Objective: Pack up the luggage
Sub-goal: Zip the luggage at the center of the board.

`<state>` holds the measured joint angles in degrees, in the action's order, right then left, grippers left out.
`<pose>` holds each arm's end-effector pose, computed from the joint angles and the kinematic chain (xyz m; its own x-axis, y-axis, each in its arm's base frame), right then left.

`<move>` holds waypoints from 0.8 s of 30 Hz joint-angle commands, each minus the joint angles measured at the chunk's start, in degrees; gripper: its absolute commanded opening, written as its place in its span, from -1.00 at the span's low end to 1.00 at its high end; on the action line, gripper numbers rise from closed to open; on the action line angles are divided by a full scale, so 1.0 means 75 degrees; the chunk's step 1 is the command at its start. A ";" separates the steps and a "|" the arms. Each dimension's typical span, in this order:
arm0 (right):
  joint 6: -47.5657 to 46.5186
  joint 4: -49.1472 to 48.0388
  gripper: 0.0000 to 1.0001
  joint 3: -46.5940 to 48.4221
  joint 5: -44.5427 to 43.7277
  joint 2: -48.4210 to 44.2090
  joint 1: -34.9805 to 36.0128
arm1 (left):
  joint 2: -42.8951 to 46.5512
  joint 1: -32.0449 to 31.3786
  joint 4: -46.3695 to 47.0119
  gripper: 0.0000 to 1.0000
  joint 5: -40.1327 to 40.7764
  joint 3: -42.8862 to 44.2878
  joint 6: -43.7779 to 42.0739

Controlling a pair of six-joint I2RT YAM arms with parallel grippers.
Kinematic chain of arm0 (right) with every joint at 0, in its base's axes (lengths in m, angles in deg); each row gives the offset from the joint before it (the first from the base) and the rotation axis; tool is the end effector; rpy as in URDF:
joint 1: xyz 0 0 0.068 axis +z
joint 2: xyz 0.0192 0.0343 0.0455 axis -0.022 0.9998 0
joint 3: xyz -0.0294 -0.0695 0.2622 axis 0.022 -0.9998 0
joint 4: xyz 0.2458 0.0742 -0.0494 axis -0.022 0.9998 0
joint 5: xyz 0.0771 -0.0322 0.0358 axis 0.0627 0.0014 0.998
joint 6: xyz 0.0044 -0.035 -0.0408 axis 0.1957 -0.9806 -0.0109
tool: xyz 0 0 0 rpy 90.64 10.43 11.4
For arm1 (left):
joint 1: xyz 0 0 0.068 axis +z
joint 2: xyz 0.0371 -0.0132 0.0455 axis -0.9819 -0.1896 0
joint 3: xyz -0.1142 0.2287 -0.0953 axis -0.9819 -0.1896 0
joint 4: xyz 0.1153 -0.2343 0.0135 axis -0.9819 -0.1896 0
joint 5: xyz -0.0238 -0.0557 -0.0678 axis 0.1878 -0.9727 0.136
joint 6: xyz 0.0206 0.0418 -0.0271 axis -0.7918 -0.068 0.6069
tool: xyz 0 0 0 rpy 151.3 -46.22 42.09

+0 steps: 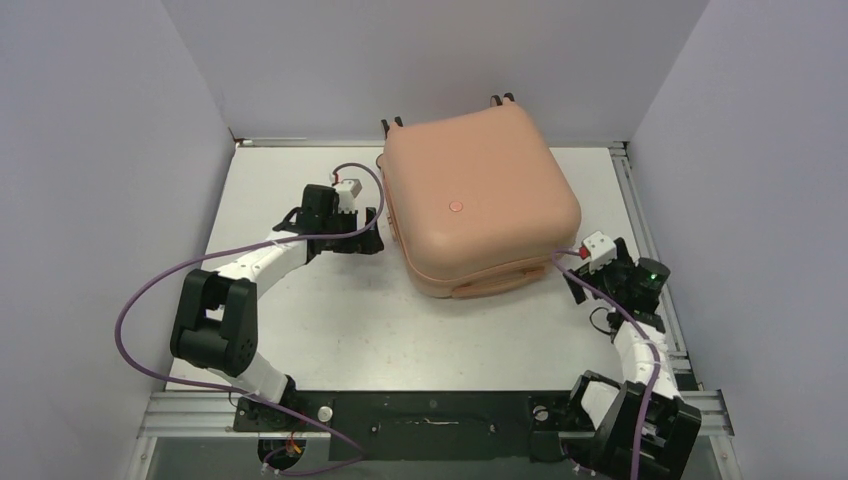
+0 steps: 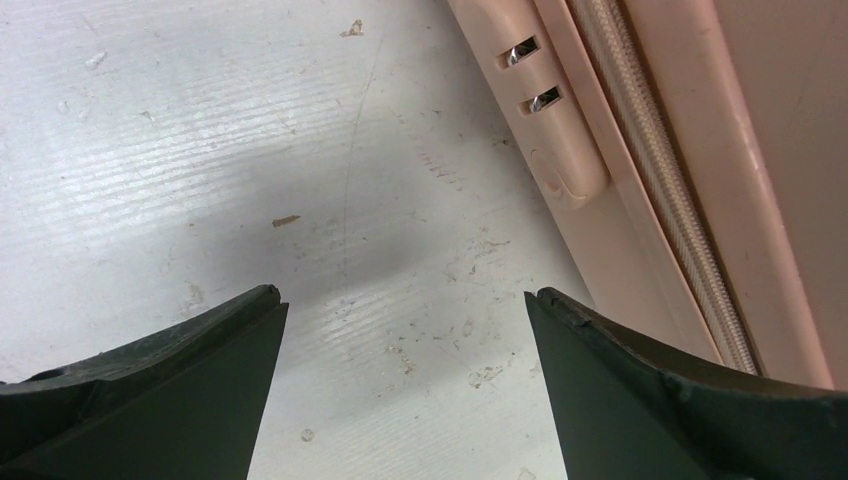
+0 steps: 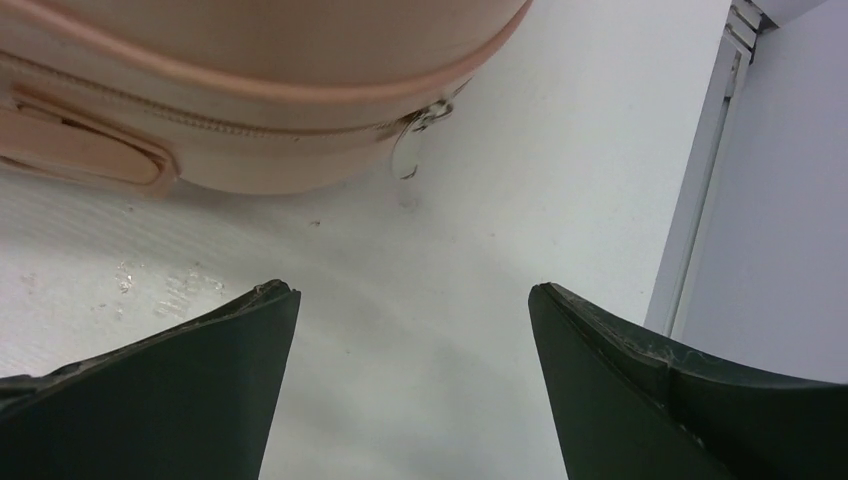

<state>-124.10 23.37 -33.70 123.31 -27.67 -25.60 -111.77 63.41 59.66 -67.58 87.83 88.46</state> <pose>0.1881 -0.0584 0.2019 -0.2270 -0.4208 -0.8783 -0.4952 0.8264 -0.2680 0.3182 -0.0990 0.2091 -0.7797 -0.0121 -0.6260 0.2635 0.9006 -0.3456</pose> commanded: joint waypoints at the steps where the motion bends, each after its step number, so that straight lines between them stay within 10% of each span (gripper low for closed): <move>1: 0.0743 -0.3646 0.72 -0.0955 -0.0788 -0.0154 0.0460 | 0.0198 0.0019 0.0371 0.92 -0.0191 0.0000 0.0064; 18: 0.1134 -0.7953 0.48 -0.1549 -0.2937 0.2592 0.2061 | 0.0049 0.0106 0.0390 0.92 -0.0216 -0.0013 0.0052; 24: 0.1195 -0.8366 -0.16 -0.1540 -0.2808 0.2878 0.2094 | 0.0006 0.0142 0.0383 0.92 -0.0226 -0.0023 0.0048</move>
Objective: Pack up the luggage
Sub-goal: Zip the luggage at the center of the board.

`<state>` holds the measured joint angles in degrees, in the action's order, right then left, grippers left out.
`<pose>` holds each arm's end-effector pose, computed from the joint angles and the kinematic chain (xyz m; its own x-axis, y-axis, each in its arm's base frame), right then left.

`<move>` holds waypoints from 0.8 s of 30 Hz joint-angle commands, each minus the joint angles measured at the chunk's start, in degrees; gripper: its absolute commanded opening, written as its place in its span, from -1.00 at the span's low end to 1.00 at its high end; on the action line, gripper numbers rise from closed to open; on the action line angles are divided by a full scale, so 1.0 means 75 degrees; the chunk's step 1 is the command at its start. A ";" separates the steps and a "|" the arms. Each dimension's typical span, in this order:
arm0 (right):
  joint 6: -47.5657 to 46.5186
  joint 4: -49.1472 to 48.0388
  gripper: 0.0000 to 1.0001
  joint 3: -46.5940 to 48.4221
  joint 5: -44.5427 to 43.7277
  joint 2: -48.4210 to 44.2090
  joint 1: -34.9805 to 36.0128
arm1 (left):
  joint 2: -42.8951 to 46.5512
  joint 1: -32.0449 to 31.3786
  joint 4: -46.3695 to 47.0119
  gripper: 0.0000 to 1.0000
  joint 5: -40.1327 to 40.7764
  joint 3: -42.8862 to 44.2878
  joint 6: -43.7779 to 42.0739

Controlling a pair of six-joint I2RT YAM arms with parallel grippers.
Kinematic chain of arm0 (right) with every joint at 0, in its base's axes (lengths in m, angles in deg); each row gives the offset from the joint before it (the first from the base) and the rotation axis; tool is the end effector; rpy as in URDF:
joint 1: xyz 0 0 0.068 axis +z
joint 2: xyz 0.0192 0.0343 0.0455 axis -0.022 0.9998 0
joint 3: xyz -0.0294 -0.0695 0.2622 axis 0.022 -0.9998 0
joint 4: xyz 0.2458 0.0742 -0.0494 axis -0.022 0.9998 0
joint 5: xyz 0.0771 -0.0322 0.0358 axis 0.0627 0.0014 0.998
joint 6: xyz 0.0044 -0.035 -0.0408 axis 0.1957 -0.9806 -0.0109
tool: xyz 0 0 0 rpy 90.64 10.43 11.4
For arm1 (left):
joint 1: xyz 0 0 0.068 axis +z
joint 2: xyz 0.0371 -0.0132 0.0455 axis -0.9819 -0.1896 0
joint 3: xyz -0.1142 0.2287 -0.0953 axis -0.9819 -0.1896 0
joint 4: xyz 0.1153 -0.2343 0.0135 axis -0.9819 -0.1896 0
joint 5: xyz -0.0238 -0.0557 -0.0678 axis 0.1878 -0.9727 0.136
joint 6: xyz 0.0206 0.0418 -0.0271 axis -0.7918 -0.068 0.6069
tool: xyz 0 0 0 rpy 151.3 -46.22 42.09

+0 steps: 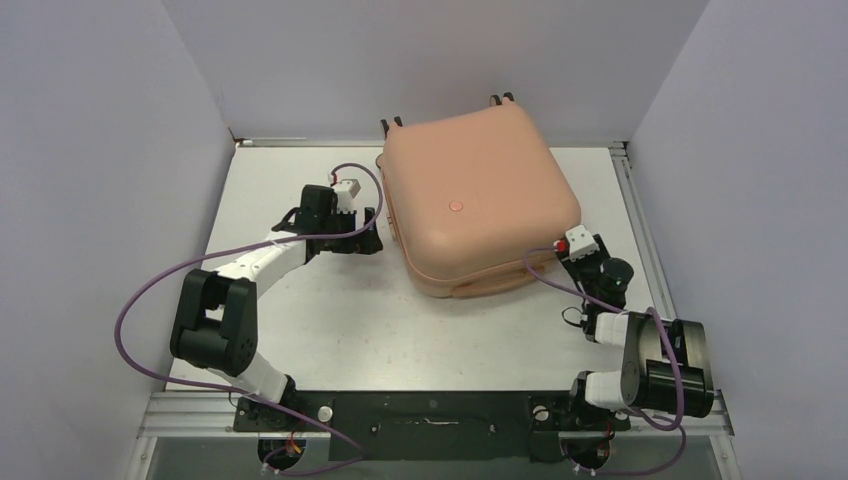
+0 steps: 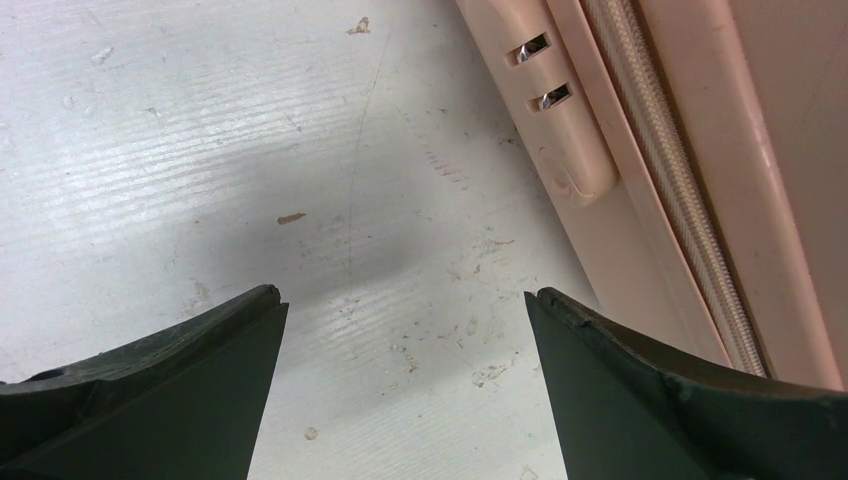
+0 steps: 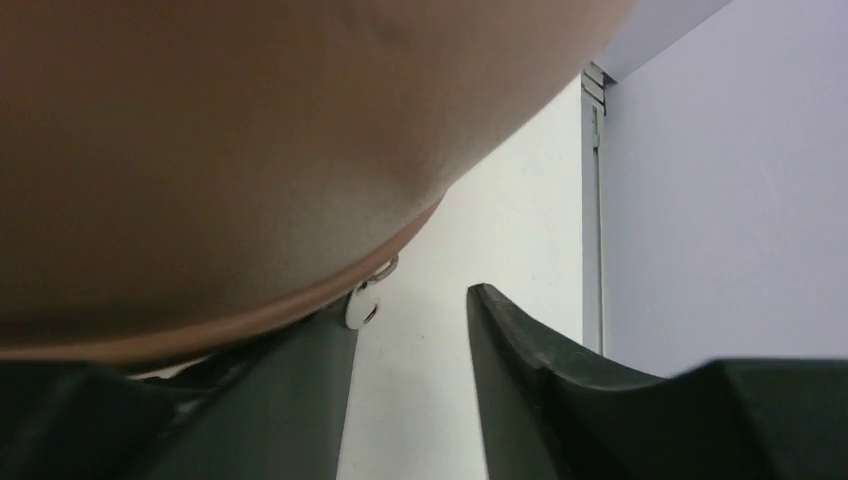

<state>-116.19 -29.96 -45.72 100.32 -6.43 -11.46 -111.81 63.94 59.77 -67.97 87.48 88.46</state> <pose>0.2233 -0.0277 0.1517 -0.0928 -0.5032 -0.8592 -0.2607 0.8451 -0.4668 0.3183 -0.0960 0.2072 -0.7834 -0.0179 -0.6212 0.2573 0.9006 -0.3503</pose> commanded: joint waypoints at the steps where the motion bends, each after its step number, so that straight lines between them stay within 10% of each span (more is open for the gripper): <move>1: 0.0135 -0.1308 -0.31 0.0030 0.0330 0.0035 0.0211 | 0.0000 0.0073 0.0368 0.92 -0.0174 0.0035 0.0041; 7: -0.0118 -0.1014 -0.89 0.0090 0.0505 -0.0093 0.0210 | -0.0032 0.0073 0.0342 0.92 -0.0186 0.0049 0.0040; 24: -0.2737 0.5037 -0.89 0.0901 0.3797 -0.2464 -0.1289 | 0.0345 -0.0081 0.0463 0.92 -0.0269 -0.0051 0.0264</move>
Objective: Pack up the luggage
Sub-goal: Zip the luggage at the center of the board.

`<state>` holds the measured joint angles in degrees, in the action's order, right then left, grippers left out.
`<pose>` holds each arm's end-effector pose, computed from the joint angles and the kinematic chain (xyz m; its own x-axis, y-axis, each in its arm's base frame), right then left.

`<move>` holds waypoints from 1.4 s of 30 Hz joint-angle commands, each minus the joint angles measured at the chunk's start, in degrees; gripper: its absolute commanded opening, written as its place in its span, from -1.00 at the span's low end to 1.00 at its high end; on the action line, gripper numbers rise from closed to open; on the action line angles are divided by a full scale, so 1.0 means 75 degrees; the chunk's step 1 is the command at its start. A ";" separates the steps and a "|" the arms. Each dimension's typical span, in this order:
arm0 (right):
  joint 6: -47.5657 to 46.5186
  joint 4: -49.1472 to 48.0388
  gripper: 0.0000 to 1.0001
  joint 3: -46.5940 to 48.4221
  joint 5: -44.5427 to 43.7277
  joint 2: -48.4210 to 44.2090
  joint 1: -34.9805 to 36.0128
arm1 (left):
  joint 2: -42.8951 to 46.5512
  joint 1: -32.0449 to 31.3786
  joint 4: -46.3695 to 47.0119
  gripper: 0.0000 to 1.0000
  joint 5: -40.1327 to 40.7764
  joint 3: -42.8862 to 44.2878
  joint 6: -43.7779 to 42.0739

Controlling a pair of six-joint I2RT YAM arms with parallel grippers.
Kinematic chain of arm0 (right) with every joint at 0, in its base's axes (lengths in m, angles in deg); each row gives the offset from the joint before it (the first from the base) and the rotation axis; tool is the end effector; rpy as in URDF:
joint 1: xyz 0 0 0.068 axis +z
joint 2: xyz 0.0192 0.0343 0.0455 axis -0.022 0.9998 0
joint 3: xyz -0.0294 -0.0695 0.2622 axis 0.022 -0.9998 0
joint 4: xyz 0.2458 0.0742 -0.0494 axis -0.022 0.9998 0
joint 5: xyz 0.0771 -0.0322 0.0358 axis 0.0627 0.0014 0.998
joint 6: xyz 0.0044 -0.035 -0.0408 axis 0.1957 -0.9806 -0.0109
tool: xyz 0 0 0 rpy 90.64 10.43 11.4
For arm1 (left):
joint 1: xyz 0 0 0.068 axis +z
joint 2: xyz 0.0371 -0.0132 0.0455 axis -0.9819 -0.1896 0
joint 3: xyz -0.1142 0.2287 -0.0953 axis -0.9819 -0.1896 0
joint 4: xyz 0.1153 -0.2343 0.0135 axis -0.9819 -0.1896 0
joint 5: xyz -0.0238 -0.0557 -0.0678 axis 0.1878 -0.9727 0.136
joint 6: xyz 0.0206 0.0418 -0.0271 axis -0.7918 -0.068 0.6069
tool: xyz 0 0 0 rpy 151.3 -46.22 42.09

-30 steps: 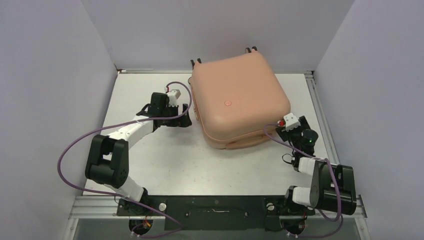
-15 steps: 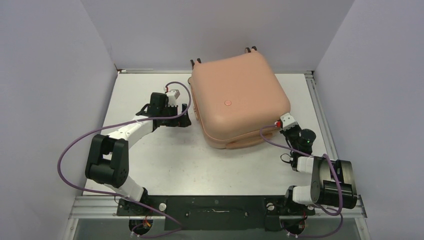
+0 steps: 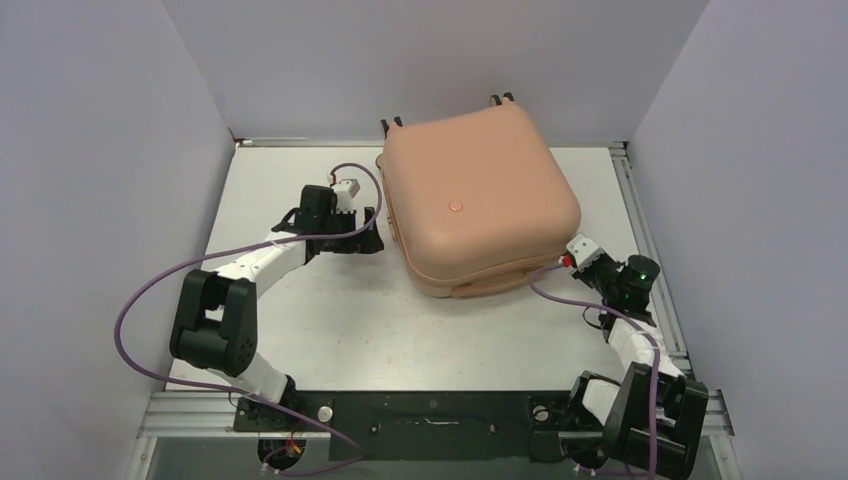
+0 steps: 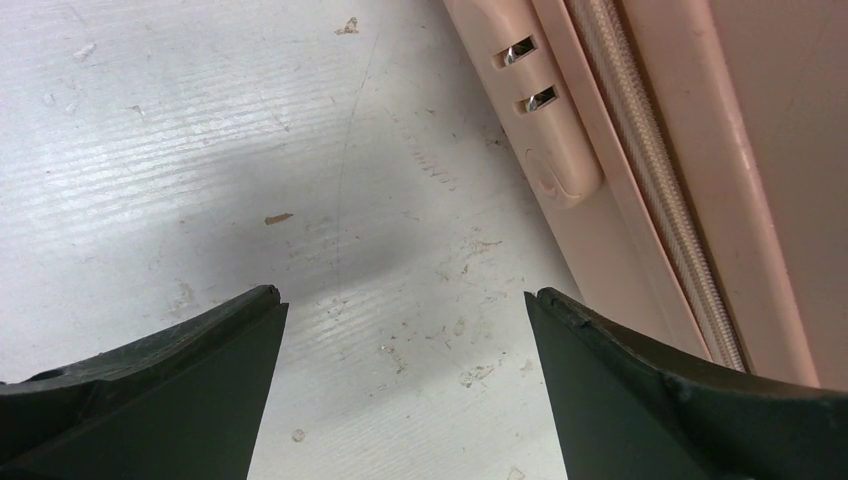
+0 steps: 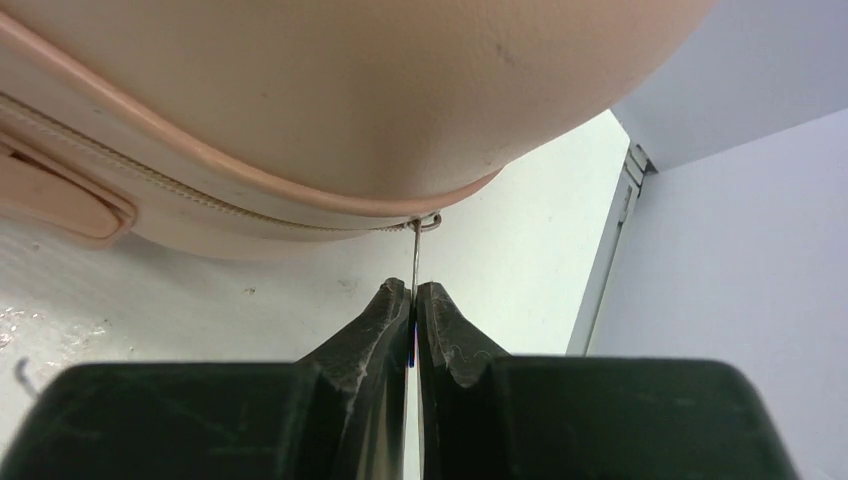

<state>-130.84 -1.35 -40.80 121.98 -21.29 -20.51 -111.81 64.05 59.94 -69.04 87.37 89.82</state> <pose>0.2022 -0.0455 0.1802 0.0178 -0.5885 -0.8083 -0.4890 0.7001 -0.5204 0.3181 -0.0960 0.2069 -0.7913 -0.0388 -0.6102 0.2474 0.8923 -0.3776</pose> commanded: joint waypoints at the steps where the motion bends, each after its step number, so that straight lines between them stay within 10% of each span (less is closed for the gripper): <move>1: -0.0798 0.1309 -0.89 0.0264 0.0948 -0.0519 -0.0093 | 0.0345 -0.0119 0.0449 0.92 -0.0109 -0.0035 0.0082; 18: -0.4274 0.6481 -0.89 0.2239 0.2780 0.0180 -0.1036 | 0.0067 -0.0880 0.0513 0.92 0.0387 0.0023 0.0147; 32: -1.2208 1.3675 -0.89 0.4919 0.3205 0.3225 -0.3051 | -0.0478 -0.1301 0.0316 0.92 0.1193 0.0412 0.0213; 42: -0.8716 1.0032 -0.89 0.3756 0.3470 0.1780 -0.3015 | 0.0638 -0.1345 0.0420 0.92 0.1048 0.0864 -0.0314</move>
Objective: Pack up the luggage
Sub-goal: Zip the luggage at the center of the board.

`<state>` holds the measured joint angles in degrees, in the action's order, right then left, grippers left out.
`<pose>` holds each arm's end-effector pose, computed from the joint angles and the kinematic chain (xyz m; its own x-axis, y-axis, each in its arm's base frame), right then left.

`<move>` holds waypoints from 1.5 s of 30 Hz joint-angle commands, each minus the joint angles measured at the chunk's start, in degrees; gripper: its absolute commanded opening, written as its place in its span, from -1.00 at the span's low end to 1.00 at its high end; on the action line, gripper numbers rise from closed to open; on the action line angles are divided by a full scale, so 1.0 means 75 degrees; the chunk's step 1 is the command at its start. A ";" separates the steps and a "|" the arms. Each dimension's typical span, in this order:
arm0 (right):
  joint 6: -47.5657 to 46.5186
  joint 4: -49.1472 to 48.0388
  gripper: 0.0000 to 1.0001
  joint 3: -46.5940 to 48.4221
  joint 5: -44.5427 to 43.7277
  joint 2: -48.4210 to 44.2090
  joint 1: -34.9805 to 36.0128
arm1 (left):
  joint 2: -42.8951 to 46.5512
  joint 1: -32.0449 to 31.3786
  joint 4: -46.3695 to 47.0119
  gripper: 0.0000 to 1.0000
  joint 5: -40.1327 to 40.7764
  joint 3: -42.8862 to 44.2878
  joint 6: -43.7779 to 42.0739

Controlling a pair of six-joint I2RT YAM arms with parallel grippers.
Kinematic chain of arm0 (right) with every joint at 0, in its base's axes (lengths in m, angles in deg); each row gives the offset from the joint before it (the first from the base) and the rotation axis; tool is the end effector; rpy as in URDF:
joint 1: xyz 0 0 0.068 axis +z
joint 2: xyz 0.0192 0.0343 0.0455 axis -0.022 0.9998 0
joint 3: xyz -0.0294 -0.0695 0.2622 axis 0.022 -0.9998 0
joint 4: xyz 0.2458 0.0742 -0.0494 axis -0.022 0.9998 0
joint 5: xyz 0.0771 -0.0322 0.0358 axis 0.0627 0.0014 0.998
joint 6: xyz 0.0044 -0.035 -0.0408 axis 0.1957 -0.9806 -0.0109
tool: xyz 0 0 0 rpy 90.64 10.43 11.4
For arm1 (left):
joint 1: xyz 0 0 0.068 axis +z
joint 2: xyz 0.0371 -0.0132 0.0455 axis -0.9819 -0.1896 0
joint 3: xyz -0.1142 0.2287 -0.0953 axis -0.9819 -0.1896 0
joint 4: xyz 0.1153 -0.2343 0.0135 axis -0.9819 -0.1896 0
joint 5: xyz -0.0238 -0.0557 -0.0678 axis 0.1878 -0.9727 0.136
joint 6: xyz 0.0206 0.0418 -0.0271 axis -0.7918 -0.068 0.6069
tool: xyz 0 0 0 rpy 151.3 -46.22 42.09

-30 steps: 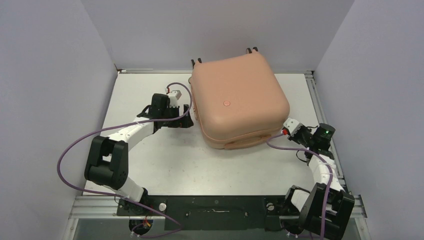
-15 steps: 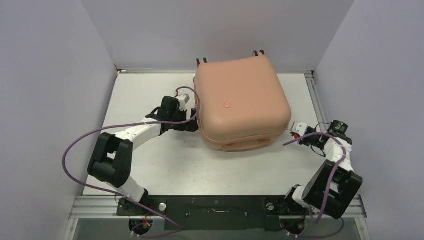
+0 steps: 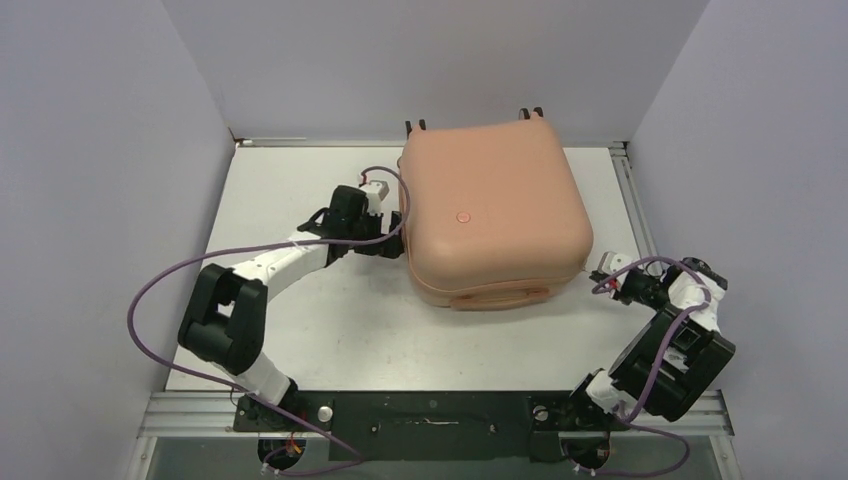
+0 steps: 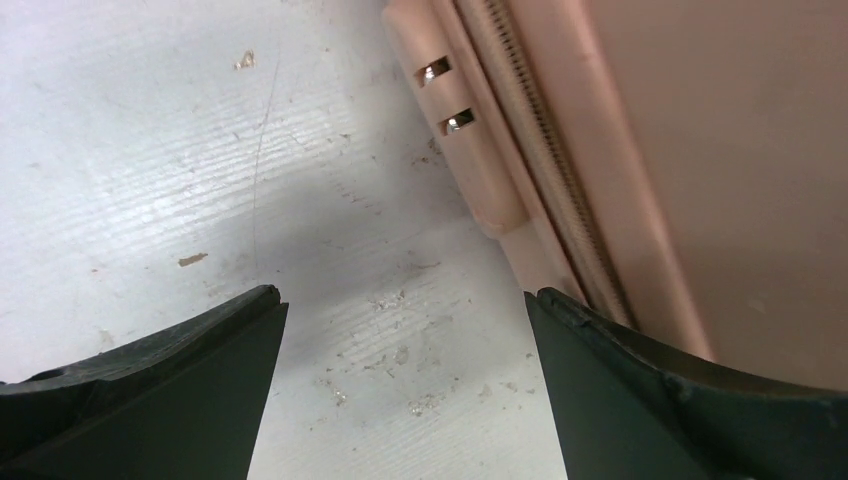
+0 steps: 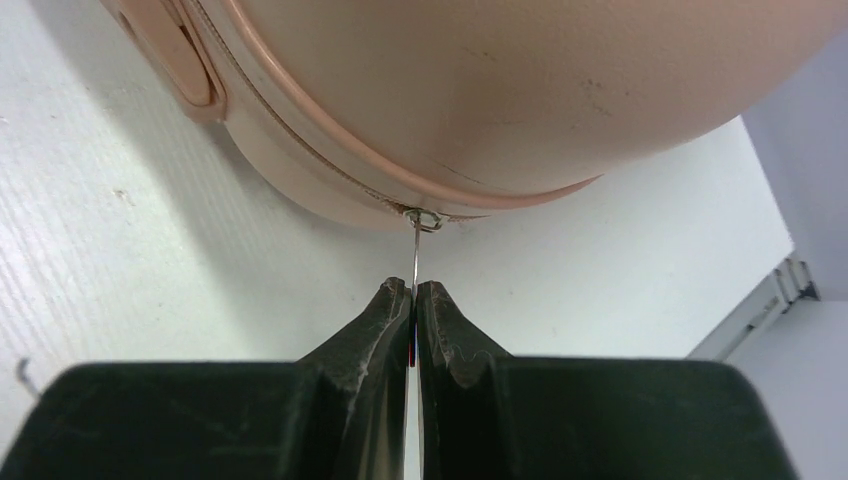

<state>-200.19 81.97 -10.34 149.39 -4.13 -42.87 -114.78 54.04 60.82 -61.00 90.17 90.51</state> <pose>0.1777 -0.1133 0.2104 0.1132 -0.5188 -0.8473 -0.7814 0.4802 -0.3985 0.3123 -0.1518 0.2059 -0.7645 0.0679 -0.6410 0.3232 0.9008 -0.2901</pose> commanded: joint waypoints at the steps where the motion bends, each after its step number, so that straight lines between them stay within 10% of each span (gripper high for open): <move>1: 0.0843 -0.1282 -0.89 -0.0387 -0.0199 -0.0610 -0.0021 | 0.1235 -0.0013 0.0233 0.92 0.0004 0.0580 -0.0506; 10: 0.5895 -0.5138 -0.89 -0.1470 -0.1366 -0.1774 0.1028 | 0.2615 -0.0779 -0.0929 0.92 -0.0467 0.1652 -0.2766; 21: 1.0421 -0.8299 -0.90 -0.1228 -0.3334 -0.1477 0.2547 | 0.2221 -0.4786 -0.1229 0.92 0.3497 0.1961 -0.6859; 30: 0.9733 -0.7352 -0.90 -0.1193 -0.3116 -0.2037 0.2488 | 0.1297 -0.6470 0.1765 0.92 0.6142 0.0619 -0.8354; 45: 0.4323 -0.1569 -0.89 -0.0039 -0.1169 -0.1492 0.1020 | -0.0585 -0.6986 0.3041 0.92 0.7415 0.0795 -0.8369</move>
<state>-155.43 56.84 -13.55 134.72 -16.33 -32.48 -115.68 1.10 80.88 -6.73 93.58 25.91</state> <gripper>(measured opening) 0.061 0.961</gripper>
